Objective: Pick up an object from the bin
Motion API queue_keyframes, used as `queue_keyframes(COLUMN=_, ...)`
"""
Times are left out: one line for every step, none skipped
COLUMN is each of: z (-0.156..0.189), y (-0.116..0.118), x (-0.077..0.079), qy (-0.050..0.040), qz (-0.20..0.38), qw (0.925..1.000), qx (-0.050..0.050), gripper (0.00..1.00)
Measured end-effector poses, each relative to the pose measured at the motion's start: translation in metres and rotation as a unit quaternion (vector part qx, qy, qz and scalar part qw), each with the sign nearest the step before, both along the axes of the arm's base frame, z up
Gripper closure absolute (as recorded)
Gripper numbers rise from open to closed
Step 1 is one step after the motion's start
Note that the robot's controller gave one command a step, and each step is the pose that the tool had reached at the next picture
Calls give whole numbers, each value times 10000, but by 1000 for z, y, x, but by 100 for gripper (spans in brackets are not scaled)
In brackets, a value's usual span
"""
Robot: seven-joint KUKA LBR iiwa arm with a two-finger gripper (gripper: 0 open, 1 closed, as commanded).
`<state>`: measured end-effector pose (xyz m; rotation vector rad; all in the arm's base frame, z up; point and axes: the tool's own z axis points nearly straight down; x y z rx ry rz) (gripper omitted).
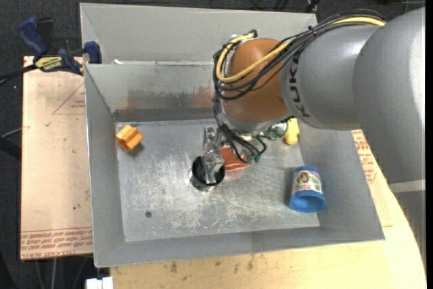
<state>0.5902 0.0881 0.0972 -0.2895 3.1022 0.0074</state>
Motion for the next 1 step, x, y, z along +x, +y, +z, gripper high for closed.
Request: queue_keyframes(z=0, y=0, x=0, qy=0, qz=0, qw=10000, qx=0, gripper=100)
